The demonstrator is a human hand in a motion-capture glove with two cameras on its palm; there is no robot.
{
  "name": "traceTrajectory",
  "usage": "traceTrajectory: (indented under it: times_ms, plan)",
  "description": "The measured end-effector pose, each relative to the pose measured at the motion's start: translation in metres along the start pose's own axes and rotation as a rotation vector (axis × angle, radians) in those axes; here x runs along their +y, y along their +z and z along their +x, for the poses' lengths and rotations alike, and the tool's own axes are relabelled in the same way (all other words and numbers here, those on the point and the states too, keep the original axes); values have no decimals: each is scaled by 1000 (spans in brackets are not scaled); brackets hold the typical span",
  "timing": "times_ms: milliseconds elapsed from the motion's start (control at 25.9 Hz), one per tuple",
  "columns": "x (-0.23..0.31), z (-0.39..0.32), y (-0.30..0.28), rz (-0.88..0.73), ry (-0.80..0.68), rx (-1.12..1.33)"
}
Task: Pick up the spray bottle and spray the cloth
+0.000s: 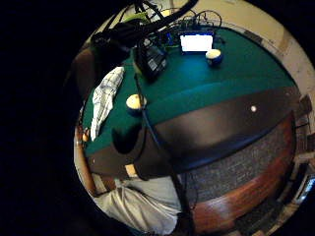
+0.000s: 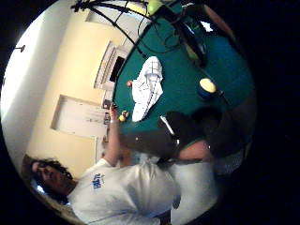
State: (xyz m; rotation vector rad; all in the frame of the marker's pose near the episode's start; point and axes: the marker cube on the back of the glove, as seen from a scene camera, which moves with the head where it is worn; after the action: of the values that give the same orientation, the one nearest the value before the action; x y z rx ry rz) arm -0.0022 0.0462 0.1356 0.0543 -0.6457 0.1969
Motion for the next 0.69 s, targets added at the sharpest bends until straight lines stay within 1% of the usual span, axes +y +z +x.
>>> traceTrajectory:
  times_ms: [116,347,694]
  plan:
    - [3,2,9,-4,18,-110]
    - [3,5,16,51,50,-285]
    - [-15,1,23,111,62,-345]
